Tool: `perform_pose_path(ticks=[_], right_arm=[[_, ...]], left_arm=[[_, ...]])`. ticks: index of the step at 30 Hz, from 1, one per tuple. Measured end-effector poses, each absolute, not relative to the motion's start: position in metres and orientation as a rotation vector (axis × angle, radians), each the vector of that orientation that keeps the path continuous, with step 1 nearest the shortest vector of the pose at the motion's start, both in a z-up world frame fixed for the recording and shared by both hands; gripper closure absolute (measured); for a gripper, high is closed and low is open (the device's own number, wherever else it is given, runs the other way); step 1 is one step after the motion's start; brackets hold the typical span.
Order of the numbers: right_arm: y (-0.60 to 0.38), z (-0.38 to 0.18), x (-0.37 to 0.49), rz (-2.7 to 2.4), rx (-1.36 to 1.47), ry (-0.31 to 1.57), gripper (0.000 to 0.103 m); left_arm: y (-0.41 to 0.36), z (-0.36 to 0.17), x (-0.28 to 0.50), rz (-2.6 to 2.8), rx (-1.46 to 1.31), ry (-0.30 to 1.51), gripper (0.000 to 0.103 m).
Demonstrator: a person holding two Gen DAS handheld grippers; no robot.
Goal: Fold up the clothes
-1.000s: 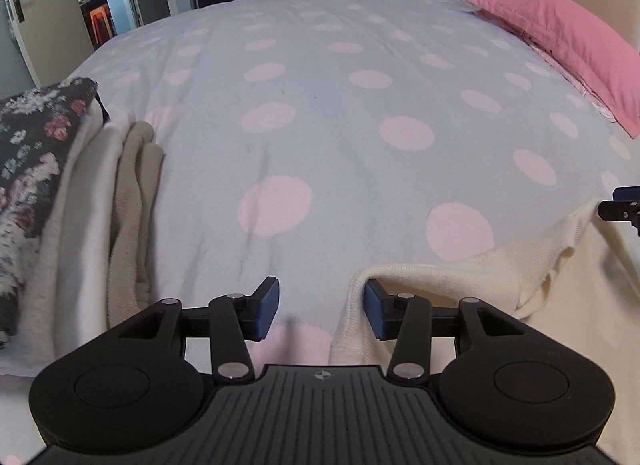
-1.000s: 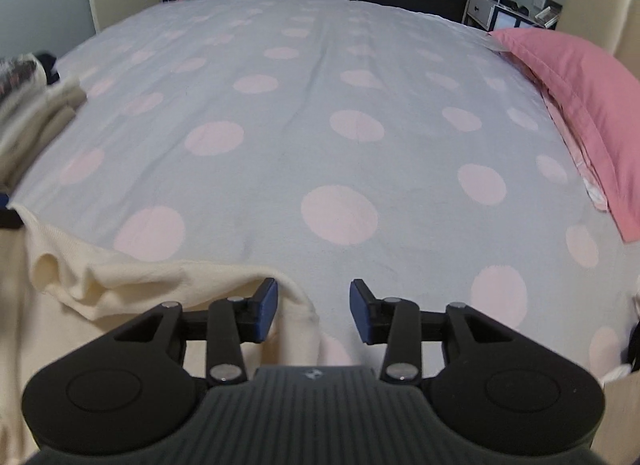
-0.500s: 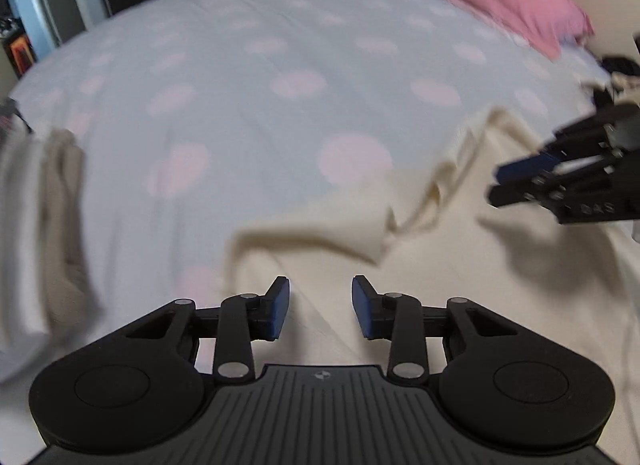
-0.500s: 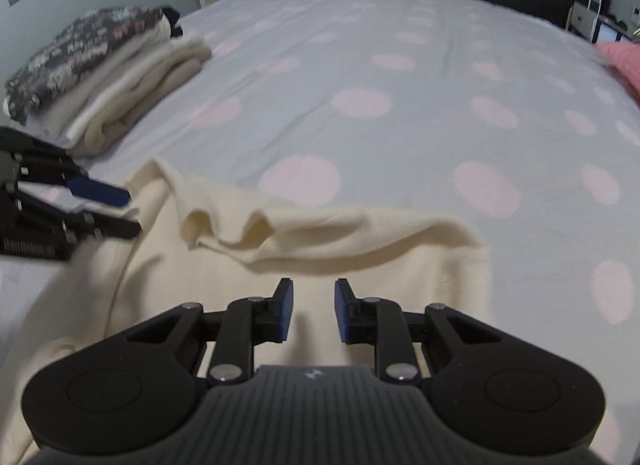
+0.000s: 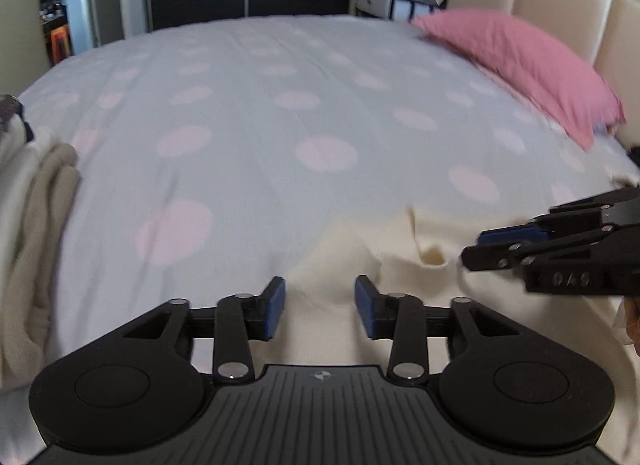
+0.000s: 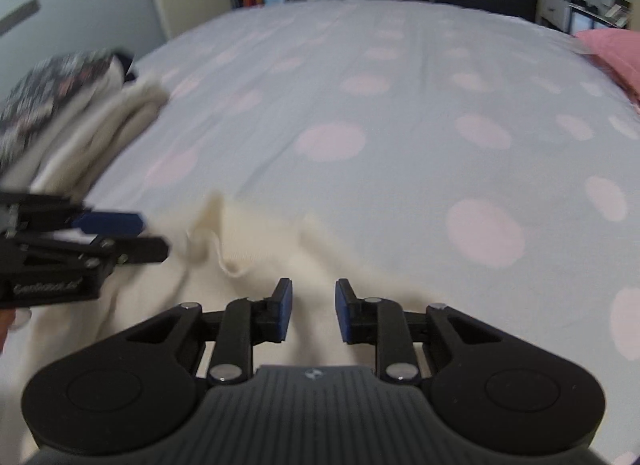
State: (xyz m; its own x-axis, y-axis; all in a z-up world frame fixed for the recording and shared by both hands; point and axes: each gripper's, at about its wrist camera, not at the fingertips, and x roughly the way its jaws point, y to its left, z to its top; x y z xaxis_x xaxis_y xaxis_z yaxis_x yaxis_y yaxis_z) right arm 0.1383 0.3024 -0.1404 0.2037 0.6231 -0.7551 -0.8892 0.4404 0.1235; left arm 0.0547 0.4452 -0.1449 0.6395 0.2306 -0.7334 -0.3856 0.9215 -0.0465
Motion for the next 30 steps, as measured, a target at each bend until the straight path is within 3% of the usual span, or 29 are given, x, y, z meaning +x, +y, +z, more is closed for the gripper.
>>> perform_pose_path(ticks=[5,14,20,30], right_arm=[[0.290,-0.116,0.149,1.052,-0.329,0.808,0.072],[0.177,-0.099,0.122,0.994,-0.411,0.878,0.061],[0.103,-0.109,0.103,0.931,-0.388,0.969,0.049],[0.027,-0.133,0.100,0.780,-0.284,1.102,0.040]], left_arm=[[0.447,-0.125,0.025,0.383,-0.158,0.836,0.059],[0.441,-0.104,-0.082,0.417,-0.216,0.970,0.052],[0.421,-0.114,-0.143,0.421,-0.299,1.067,0.049],[0.387,-0.152,-0.206,0.422,-0.491,1.199,0.048]])
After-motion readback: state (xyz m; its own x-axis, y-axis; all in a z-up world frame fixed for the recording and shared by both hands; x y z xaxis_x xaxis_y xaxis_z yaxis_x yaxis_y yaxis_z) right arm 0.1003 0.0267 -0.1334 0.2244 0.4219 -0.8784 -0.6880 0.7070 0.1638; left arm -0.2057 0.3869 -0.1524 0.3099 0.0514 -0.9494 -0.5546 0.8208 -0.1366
